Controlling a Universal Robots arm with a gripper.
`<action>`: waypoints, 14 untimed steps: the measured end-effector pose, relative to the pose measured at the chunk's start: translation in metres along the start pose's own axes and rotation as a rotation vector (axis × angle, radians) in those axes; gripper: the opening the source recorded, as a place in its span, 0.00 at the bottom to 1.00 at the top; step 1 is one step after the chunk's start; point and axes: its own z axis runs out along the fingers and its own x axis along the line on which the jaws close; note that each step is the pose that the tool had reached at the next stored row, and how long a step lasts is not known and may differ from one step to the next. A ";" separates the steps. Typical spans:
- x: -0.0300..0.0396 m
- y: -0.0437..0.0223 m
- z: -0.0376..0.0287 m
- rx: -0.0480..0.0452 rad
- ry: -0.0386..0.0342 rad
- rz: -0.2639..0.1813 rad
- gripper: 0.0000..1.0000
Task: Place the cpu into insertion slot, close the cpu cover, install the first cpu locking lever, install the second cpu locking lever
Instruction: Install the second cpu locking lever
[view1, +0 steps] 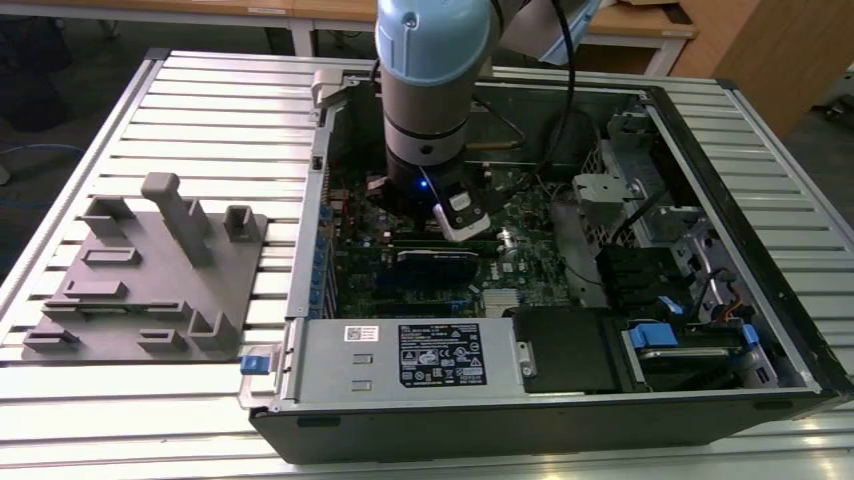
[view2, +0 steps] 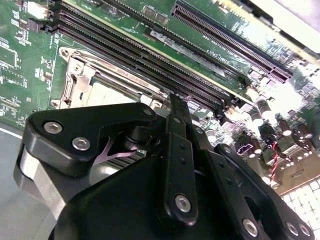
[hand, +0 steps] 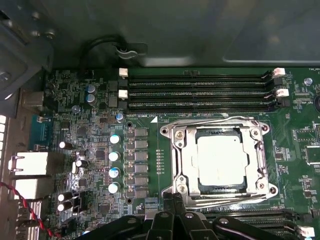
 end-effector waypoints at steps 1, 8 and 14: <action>0.0001 -0.0002 0.0006 -0.0013 0.0000 0.000 0.10; 0.0003 -0.0005 0.0023 -0.0165 0.0005 0.001 0.10; 0.0007 -0.0013 0.0038 -0.0243 0.0008 0.002 0.10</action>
